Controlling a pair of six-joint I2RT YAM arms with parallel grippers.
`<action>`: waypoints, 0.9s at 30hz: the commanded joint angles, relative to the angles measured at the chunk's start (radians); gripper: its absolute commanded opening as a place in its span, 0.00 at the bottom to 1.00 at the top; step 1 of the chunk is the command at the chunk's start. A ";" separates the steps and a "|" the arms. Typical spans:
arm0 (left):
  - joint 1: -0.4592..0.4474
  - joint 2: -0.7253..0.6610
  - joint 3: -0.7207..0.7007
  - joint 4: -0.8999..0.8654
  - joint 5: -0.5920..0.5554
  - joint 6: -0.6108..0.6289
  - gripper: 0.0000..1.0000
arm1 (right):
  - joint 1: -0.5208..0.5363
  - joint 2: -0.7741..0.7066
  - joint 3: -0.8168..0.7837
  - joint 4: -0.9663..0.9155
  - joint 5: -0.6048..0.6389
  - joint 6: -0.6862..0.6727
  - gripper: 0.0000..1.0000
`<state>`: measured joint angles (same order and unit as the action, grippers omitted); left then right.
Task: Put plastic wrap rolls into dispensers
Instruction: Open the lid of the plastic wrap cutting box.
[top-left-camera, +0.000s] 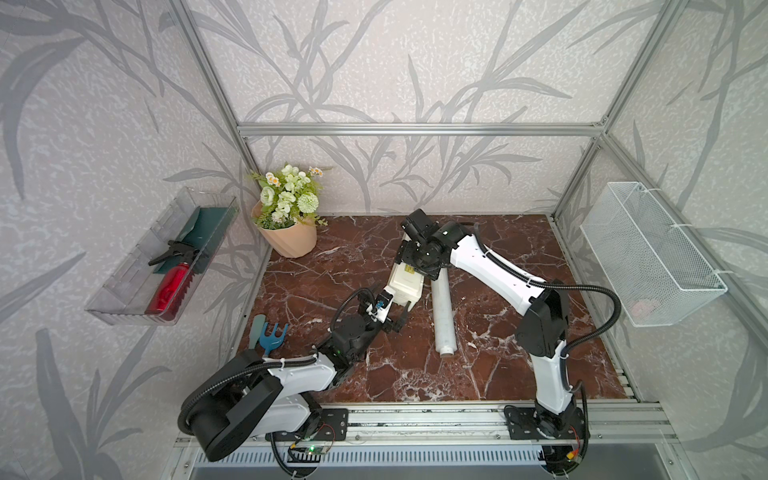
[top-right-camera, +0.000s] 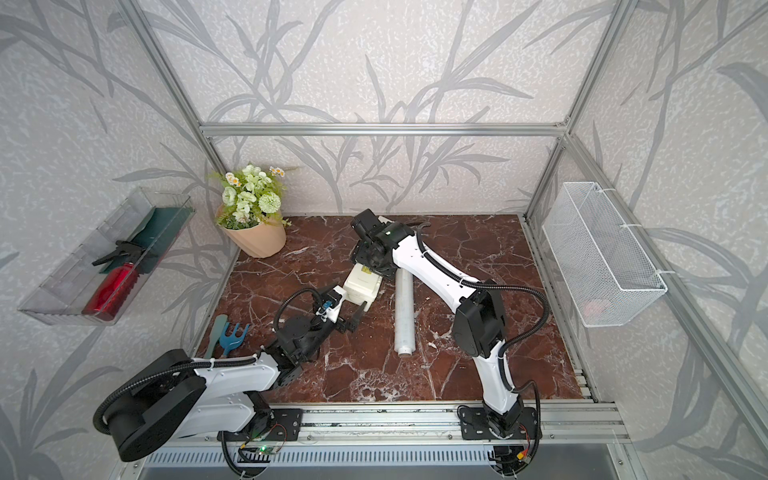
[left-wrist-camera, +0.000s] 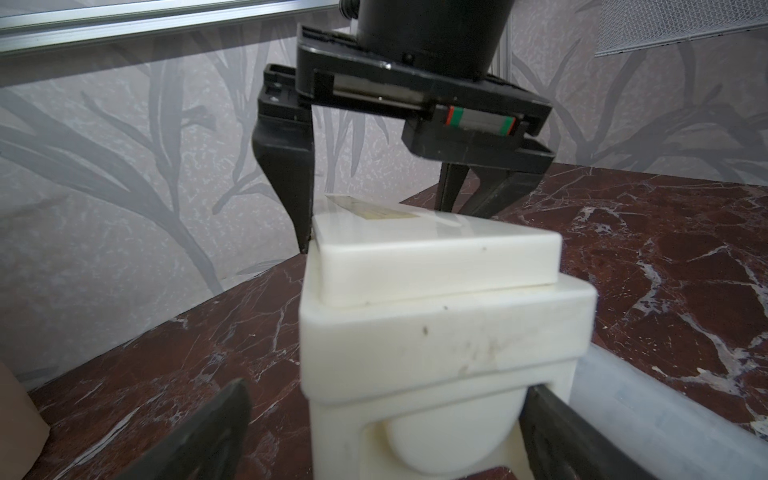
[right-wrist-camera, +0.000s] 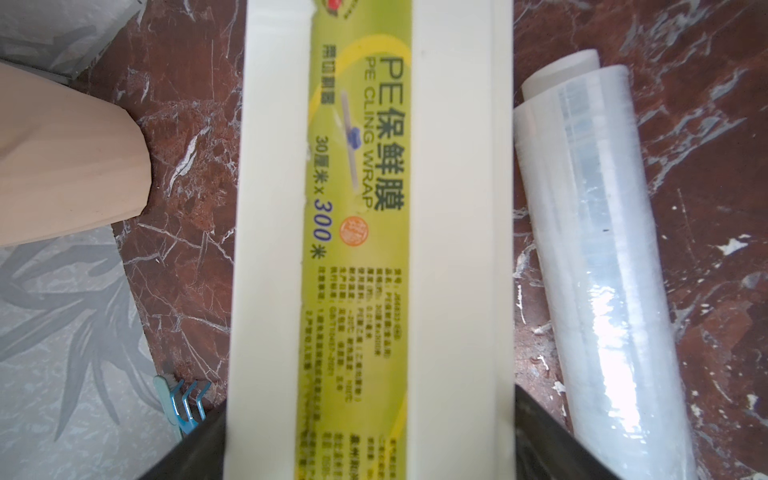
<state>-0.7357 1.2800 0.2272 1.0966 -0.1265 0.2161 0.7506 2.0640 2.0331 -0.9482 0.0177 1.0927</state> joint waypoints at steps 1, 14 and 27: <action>-0.005 0.006 0.019 0.077 0.044 0.017 0.99 | 0.012 -0.049 0.012 0.052 -0.016 0.036 0.77; -0.007 -0.151 0.053 -0.209 0.125 0.004 0.99 | 0.018 -0.039 0.049 0.037 0.004 0.036 0.76; -0.008 -0.228 0.044 -0.343 0.137 -0.035 0.99 | 0.015 -0.038 0.018 0.077 0.018 0.049 0.75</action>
<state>-0.7341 1.0821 0.2779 0.7944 -0.0475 0.1833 0.7601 2.0640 2.0361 -0.9661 0.0261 1.1099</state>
